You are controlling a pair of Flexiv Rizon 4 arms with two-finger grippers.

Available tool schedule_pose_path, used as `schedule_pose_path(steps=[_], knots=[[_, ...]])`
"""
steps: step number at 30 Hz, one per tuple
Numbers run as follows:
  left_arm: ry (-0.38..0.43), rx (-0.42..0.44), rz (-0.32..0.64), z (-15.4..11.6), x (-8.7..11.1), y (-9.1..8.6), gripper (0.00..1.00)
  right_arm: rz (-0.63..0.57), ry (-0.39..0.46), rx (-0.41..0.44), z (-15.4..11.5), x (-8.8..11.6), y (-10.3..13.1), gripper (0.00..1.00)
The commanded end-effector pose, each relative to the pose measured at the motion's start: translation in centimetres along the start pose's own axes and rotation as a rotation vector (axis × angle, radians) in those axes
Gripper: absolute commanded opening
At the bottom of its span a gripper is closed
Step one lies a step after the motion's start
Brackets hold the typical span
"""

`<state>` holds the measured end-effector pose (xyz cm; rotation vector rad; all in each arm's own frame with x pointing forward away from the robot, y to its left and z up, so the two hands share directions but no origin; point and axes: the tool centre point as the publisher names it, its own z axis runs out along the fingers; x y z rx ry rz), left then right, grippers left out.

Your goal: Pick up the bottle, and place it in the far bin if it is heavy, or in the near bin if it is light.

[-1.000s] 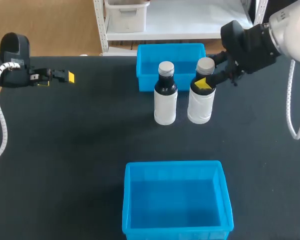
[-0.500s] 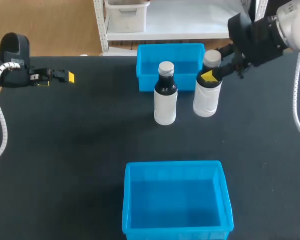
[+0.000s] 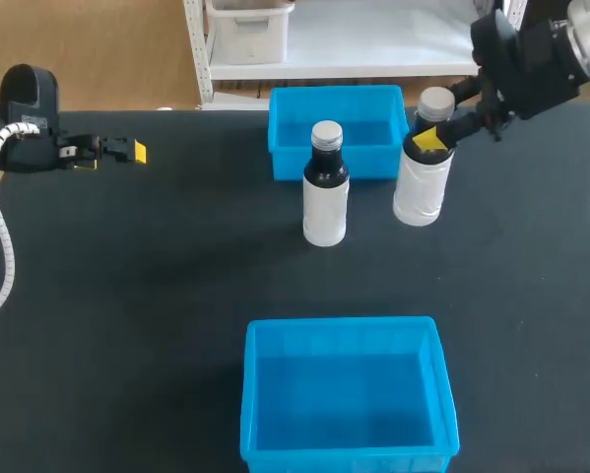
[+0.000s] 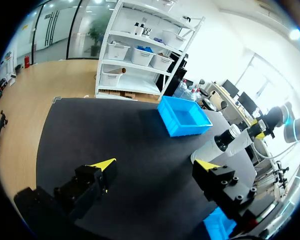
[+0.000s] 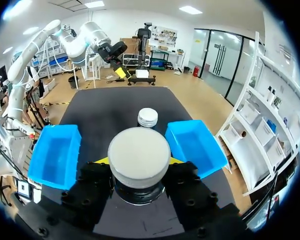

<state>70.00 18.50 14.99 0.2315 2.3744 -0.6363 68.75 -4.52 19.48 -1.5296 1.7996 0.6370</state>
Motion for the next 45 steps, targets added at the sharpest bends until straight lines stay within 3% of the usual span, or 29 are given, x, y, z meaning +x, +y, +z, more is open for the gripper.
schedule_pose_path(steps=[1,13,45], knots=[[0.0,0.0,0.0,0.0,0.0,0.0,1.0,-0.048,0.012,0.037,-1.2,0.2,0.2,0.0],[0.0,0.0,0.0,0.0,0.0,0.0,1.0,-0.035,-0.007,0.011,-2.6,0.5,0.7,0.0],[0.0,0.0,0.0,0.0,0.0,0.0,1.0,-0.051,-0.04,0.0,-1.7,-2.4,-5.2,0.0]])
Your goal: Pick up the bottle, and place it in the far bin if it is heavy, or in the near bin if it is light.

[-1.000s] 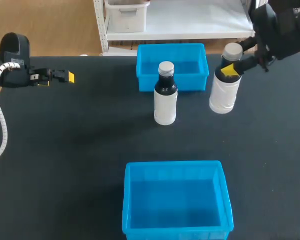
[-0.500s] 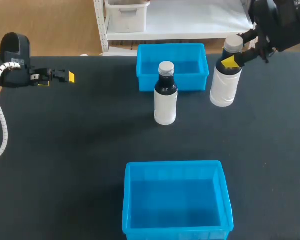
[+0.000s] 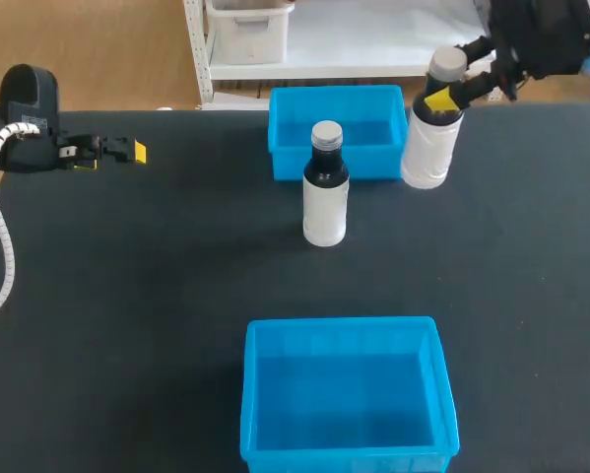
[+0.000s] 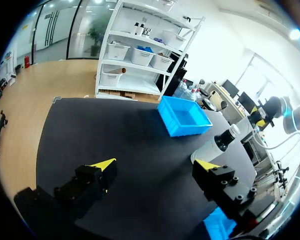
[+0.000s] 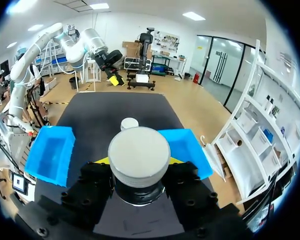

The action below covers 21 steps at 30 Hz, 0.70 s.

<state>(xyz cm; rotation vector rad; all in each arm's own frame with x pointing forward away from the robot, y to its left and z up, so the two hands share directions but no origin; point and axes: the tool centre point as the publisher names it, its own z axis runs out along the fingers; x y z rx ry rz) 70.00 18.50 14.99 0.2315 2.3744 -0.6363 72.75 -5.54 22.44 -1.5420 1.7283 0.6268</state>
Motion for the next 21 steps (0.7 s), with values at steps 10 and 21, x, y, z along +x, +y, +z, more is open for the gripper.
schedule_pose_path(steps=[10,21], knots=[[0.0,0.0,0.0,0.0,0.0,0.0,1.0,-0.017,-0.006,-0.006,0.5,-1.4,-2.3,0.0],[0.0,0.0,0.0,0.0,0.0,0.0,1.0,-0.029,-0.014,0.002,1.0,-3.0,-3.9,0.0]])
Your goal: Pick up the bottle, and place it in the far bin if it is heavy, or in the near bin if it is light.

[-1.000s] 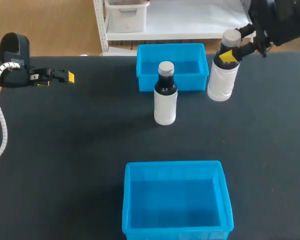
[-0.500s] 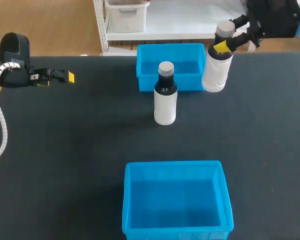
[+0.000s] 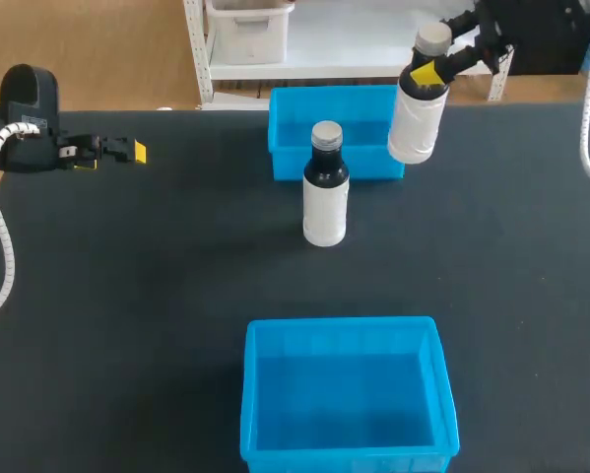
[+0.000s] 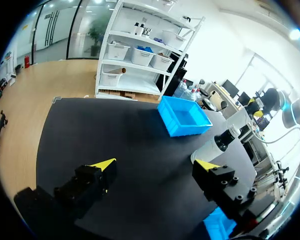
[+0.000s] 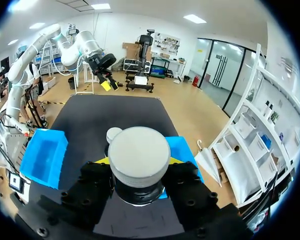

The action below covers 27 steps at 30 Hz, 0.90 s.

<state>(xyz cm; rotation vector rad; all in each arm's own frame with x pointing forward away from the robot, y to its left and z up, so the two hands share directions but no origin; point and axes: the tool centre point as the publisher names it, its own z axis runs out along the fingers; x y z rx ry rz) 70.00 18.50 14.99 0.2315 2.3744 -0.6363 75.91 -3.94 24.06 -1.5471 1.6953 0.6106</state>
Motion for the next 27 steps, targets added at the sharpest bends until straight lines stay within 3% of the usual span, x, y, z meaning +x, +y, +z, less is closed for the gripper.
schedule_pose_path(steps=[1,15,27], knots=[[0.0,0.0,0.0,0.0,0.0,0.0,1.0,-0.001,-0.004,-0.012,0.2,-0.8,-1.1,0.0],[0.0,0.0,0.0,0.0,0.0,0.0,1.0,-0.018,-0.022,-0.042,2.9,-3.0,-3.6,0.0],[0.0,0.0,0.0,0.0,0.0,0.0,1.0,-0.043,0.025,-0.093,6.7,-3.8,-6.0,0.0]])
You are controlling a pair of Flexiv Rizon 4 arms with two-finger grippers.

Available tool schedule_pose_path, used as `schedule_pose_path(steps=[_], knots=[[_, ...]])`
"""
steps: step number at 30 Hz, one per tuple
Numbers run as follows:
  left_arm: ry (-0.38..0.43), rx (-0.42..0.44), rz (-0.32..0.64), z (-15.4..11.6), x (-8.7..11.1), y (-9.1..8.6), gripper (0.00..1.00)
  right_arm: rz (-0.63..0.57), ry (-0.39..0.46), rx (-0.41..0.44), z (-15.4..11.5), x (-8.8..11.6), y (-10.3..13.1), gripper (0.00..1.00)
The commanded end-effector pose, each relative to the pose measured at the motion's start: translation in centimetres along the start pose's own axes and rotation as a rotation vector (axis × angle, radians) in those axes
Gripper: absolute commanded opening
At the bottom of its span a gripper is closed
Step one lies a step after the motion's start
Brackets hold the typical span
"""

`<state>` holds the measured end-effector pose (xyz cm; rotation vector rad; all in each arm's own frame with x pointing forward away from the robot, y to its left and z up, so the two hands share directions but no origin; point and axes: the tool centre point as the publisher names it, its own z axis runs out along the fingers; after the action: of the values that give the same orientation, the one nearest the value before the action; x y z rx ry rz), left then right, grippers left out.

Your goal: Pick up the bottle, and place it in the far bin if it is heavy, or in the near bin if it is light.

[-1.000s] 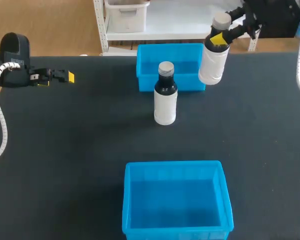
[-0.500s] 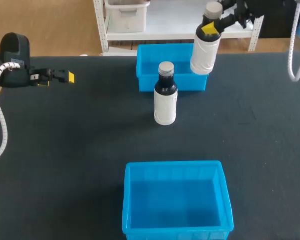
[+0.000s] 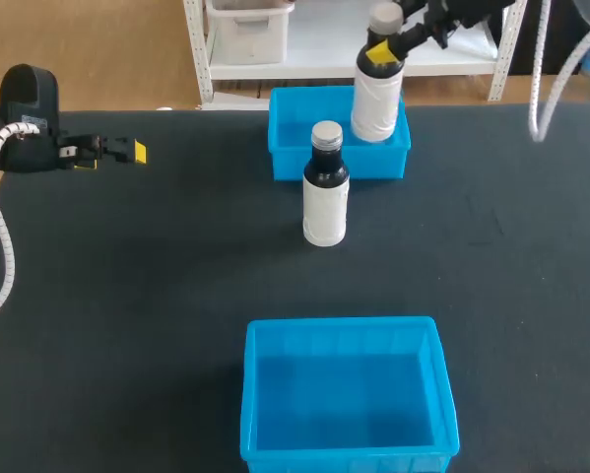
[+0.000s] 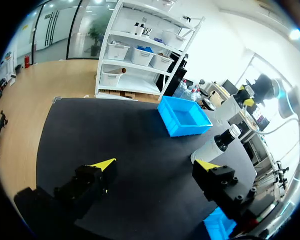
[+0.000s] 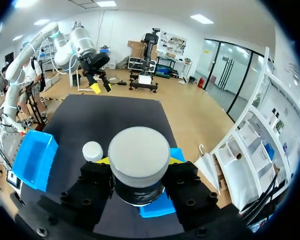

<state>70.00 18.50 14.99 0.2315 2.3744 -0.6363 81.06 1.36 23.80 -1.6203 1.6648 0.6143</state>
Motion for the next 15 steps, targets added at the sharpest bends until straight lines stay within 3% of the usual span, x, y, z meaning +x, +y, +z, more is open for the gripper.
schedule_pose_path(steps=[1,15], knots=[[0.0,0.0,0.0,0.0,0.0,0.0,1.0,0.005,0.005,-0.06,1.5,-0.9,-2.2,0.0],[0.0,0.0,0.0,0.0,0.0,0.0,1.0,-0.022,0.008,-0.123,5.2,-2.8,-4.4,0.0]])
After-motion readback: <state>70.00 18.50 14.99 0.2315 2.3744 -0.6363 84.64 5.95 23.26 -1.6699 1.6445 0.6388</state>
